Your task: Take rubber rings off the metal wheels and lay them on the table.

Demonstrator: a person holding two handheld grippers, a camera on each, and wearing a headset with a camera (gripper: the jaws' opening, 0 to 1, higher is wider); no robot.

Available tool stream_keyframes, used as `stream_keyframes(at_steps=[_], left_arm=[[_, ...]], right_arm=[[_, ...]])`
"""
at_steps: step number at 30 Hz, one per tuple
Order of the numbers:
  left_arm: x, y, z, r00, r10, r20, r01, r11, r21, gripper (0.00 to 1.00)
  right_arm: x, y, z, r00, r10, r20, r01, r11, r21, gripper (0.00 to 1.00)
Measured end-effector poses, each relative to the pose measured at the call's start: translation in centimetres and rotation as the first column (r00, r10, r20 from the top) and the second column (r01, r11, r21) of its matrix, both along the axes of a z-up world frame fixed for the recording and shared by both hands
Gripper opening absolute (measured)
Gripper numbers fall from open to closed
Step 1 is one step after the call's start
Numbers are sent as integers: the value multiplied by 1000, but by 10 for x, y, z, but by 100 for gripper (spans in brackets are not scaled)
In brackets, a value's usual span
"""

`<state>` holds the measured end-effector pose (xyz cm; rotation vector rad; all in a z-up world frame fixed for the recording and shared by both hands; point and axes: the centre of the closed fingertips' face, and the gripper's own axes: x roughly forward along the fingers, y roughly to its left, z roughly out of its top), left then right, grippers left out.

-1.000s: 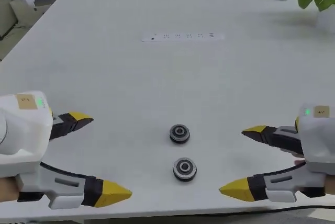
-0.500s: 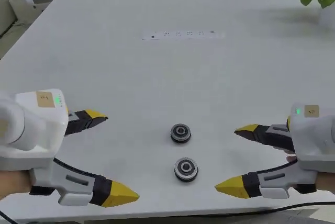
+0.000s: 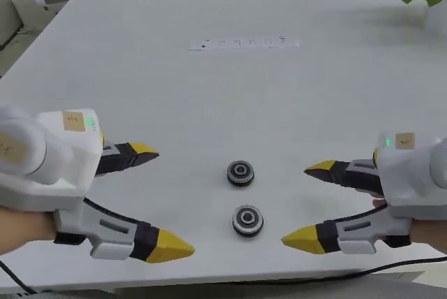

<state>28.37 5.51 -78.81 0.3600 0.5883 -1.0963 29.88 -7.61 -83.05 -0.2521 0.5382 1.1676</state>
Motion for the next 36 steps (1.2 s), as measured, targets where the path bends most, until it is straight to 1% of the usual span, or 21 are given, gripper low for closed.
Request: stream_keyframes(at_steps=[4,8,13,19,22,29,33,36], left_arm=[[0,-5,-1,1000,-15,-7,15,1000,-3,91],[3,-10,-1,1000,-26,0,26,1000,1,90],[5,-13,-2,999,-38,-1,38,999,0,86],[5,-16,-6,998,-58,-8,58,998,14,83],[7,-18,-7,998,-63,-11,64,998,14,81],[8,-27,-8,996,-85,-22,85,996,3,76],[7,-32,-11,995,-101,-27,101,995,7,74],[6,-35,-14,993,-115,-37,116,993,10,70]], right_arm=[[1,0,2,1000,-5,4,5,1000,13,72],[1,2,2,1000,9,14,-9,1000,6,69],[4,7,3,1000,17,14,-18,1000,19,66],[3,15,-1,999,41,16,-41,999,14,63],[2,18,-2,999,48,21,-49,999,9,62],[0,22,-6,997,72,11,-72,997,4,56],[-1,25,-7,997,77,3,-77,997,6,54],[-2,27,-10,996,84,1,-84,996,1,52]])
